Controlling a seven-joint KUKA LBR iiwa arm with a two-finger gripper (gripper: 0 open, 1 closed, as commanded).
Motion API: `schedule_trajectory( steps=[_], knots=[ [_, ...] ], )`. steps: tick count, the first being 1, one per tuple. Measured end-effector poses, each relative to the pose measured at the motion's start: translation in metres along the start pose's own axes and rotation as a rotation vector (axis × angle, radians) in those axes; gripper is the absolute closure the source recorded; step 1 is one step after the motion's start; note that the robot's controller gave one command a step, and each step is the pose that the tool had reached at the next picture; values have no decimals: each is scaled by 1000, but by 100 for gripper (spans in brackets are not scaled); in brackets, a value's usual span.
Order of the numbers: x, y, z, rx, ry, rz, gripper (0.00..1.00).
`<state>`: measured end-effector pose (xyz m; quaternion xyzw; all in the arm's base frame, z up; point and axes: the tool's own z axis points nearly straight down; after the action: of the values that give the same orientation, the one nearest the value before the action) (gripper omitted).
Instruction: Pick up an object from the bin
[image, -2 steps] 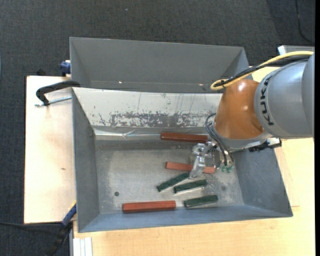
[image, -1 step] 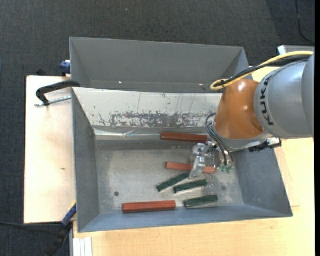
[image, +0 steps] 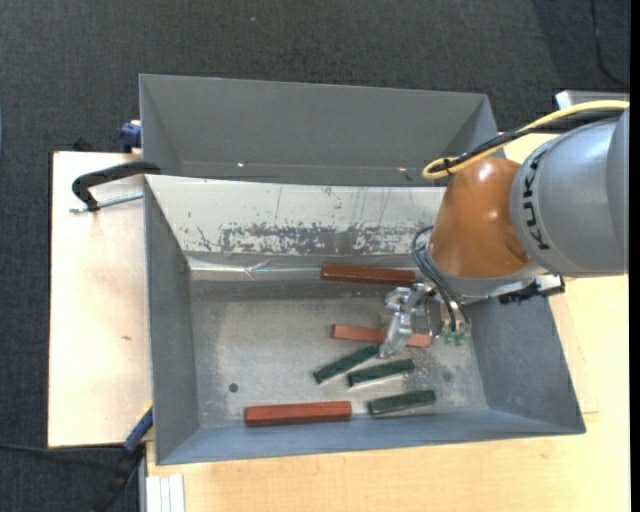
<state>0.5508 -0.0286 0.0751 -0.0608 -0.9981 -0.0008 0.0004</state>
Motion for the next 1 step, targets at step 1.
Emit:
schedule_trajectory(
  steps=[1],
  knots=[
    [2, 0, -21, 0, 6, 1, 100]
  ],
)
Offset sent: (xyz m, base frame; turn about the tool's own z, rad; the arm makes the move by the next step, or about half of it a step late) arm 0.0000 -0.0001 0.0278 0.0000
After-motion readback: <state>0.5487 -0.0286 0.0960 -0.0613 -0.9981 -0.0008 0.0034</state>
